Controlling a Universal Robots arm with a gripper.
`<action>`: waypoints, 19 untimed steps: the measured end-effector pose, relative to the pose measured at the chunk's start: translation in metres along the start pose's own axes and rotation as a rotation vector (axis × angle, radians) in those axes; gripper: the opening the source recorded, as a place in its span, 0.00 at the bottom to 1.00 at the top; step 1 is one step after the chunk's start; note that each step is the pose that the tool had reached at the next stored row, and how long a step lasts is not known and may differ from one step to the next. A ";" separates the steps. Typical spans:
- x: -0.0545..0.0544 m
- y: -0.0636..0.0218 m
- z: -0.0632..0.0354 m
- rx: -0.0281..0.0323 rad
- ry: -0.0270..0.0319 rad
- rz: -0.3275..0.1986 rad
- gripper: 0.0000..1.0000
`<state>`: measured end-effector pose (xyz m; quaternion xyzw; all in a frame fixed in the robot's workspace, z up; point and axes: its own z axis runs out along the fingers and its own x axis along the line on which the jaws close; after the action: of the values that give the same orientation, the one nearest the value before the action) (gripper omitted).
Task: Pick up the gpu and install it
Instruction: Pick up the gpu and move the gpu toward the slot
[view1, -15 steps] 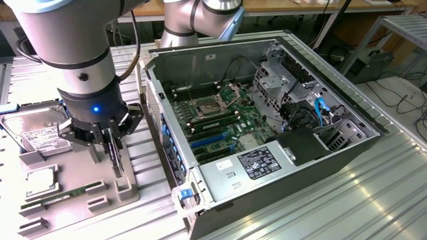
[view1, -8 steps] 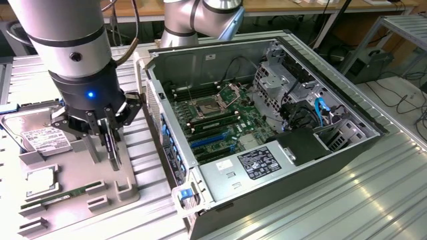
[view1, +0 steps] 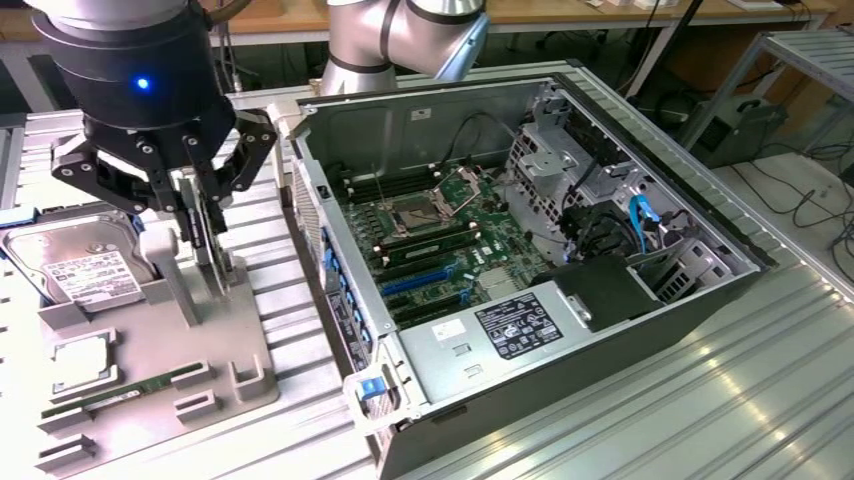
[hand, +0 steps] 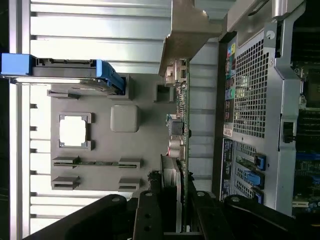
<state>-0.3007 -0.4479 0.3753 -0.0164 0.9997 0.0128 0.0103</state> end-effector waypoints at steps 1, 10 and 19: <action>0.000 0.0003 -0.0113 -0.0001 -0.0001 0.000 0.28; -0.001 0.0012 -0.0481 -0.0001 0.0000 0.000 0.28; -0.001 0.0016 -0.0648 -0.0003 0.0000 0.000 0.28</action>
<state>-0.3007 -0.4479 0.4401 -0.0164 0.9997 0.0130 0.0103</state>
